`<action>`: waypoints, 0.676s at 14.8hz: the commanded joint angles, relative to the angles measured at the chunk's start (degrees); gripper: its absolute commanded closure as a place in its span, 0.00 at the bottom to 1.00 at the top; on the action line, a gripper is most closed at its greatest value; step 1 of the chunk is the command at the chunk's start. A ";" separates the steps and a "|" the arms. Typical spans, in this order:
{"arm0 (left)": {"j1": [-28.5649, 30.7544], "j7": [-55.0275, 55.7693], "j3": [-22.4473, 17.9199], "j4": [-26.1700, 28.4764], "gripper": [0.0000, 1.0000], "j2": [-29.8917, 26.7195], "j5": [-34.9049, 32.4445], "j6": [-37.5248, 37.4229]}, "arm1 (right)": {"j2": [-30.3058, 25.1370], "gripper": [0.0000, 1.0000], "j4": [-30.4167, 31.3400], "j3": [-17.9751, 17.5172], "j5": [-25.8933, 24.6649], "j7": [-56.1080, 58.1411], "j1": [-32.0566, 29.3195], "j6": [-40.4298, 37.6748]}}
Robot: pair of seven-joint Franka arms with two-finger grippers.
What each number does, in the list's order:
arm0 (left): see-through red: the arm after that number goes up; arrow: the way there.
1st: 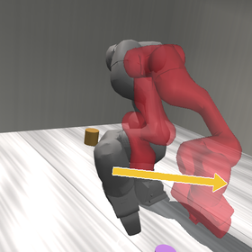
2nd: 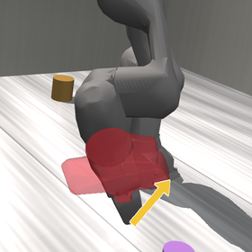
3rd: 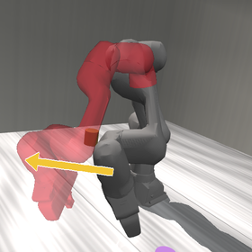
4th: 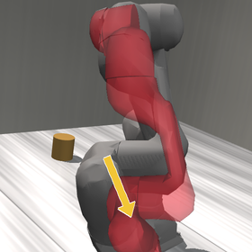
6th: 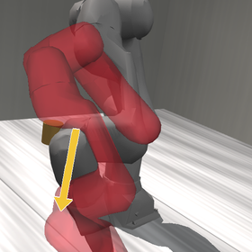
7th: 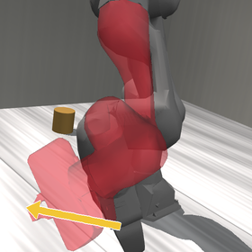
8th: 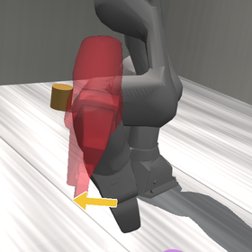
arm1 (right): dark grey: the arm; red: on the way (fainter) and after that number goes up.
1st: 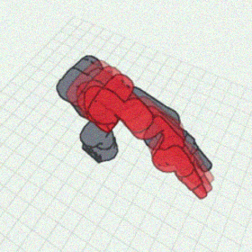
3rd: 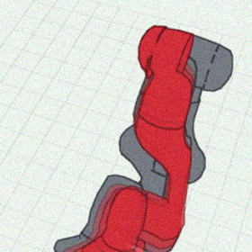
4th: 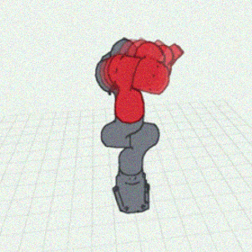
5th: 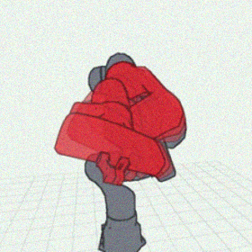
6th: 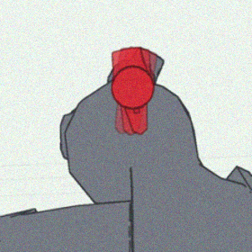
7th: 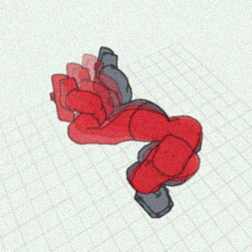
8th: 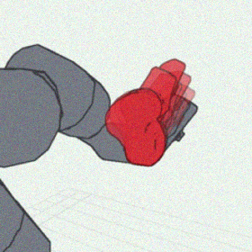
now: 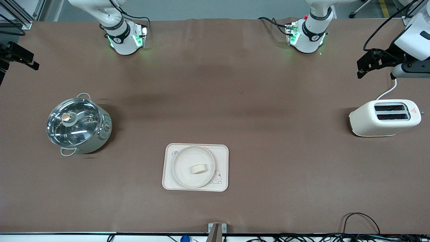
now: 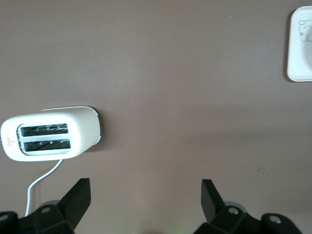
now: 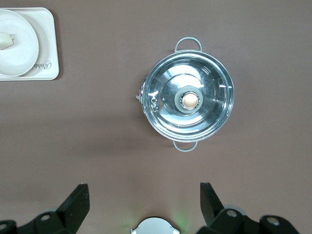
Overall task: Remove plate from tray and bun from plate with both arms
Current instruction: 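Reach the right gripper toward the white bowl on the tray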
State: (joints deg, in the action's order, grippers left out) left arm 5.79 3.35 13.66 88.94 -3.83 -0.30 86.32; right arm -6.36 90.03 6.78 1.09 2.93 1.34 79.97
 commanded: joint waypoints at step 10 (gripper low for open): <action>0.54 -0.62 -0.12 -3.24 0.00 2.07 1.35 -0.89 | 10.81 0.00 1.55 -1.07 7.25 -0.82 9.02 14.67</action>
State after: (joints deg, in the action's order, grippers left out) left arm 6.08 3.35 13.47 88.11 -3.10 0.43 86.33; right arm -1.43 92.18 5.48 6.54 2.51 8.35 90.76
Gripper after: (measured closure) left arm 0.000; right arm 0.000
